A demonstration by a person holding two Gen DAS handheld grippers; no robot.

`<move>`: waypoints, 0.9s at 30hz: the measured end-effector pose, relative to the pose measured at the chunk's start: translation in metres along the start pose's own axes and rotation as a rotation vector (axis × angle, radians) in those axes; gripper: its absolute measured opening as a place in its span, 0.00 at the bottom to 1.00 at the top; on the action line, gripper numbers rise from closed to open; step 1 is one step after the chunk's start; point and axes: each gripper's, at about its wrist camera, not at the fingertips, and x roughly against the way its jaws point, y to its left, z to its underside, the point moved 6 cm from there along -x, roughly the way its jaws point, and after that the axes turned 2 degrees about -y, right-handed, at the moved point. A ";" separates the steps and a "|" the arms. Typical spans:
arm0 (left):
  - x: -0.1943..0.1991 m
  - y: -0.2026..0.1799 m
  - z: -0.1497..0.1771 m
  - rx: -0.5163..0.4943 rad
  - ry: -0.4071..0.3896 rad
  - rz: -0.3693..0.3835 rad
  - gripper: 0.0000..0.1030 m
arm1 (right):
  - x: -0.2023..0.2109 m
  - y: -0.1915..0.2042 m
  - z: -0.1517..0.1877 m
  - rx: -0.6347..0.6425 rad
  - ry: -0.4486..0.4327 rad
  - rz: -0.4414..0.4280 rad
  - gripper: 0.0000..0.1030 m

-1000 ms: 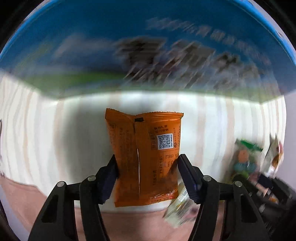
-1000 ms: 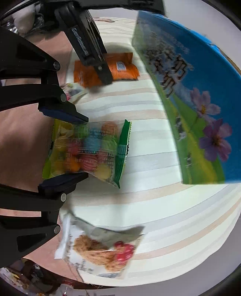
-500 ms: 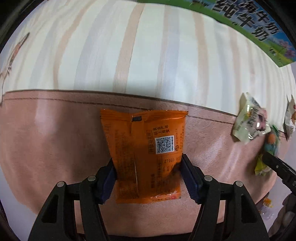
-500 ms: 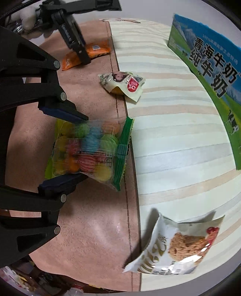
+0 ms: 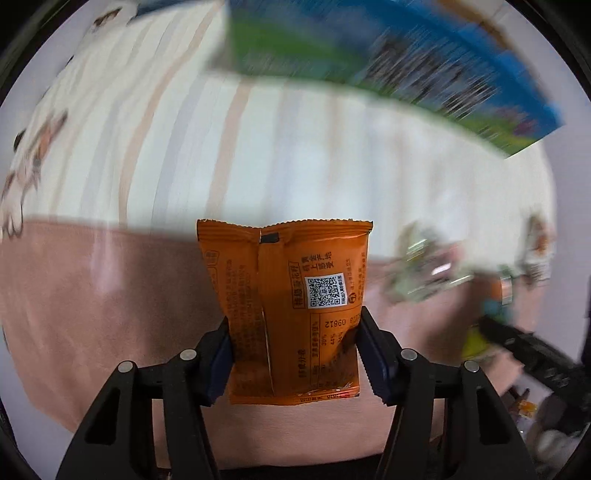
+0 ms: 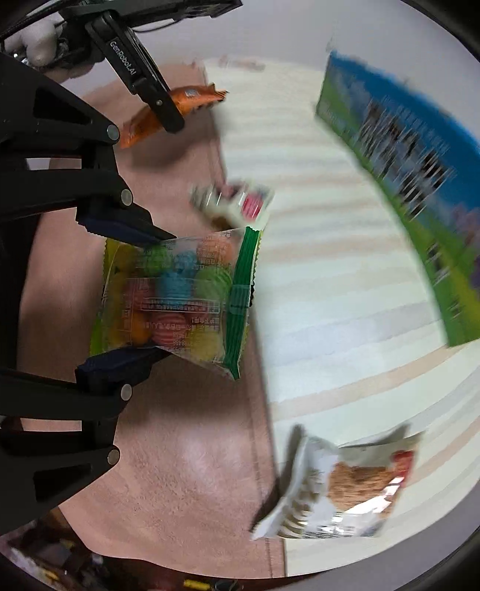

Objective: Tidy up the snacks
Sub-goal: 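Carry both packs into the box and open both tools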

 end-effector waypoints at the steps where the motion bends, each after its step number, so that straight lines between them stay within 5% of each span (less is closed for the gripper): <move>1: 0.011 -0.009 -0.008 -0.006 -0.018 0.026 0.56 | 0.009 0.007 -0.005 0.006 -0.012 -0.023 0.51; 7: 0.088 -0.072 -0.089 -0.077 -0.127 0.184 0.56 | 0.084 0.058 -0.068 0.097 -0.141 -0.123 0.51; 11: 0.104 -0.099 -0.162 -0.131 -0.150 0.183 0.56 | 0.124 0.079 -0.138 0.163 -0.233 -0.079 0.51; 19: 0.036 -0.107 -0.266 -0.094 0.028 0.165 0.56 | 0.103 0.071 -0.253 0.163 -0.166 0.066 0.51; 25: -0.004 -0.107 -0.287 -0.102 0.100 0.154 0.57 | 0.078 0.054 -0.280 0.142 -0.107 0.098 0.52; 27: -0.016 -0.107 -0.290 -0.092 0.152 0.160 0.59 | 0.065 0.049 -0.286 0.124 -0.070 0.112 0.62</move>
